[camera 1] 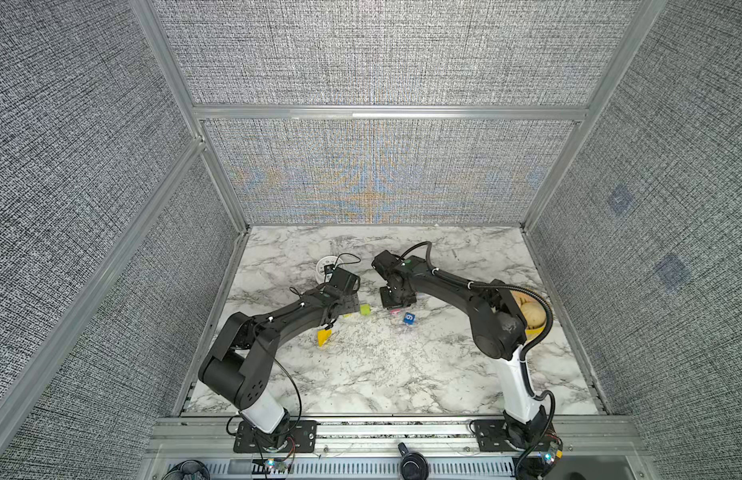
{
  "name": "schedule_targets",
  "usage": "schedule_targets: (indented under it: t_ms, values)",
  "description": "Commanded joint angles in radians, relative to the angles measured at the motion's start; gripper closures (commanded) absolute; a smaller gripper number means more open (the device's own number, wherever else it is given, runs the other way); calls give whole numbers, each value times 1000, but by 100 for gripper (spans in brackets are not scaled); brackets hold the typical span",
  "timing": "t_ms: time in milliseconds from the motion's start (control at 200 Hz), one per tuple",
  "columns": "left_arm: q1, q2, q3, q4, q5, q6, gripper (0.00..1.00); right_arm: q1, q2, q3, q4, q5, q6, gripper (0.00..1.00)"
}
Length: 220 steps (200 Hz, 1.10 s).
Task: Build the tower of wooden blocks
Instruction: 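Lift the magenta cube and carry it over the stack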
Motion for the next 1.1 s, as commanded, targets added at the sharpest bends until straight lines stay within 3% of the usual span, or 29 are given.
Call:
schedule_targets:
  t_ms: [0,215,540,1095]
  values:
    - [0,-11,10,24,12,5,9,-5,-15,27,-39,16,-30,70]
    - [0,2,56,37,14,31,9,-51,-17,77,-78,10,-77,70]
    - [5,147,259,-44,11,92,9,-145,55,238,-166,-13,-182,69]
    - [22,300,436,-120,90,136,8,-228,197,435,-230,-17,-302,69]
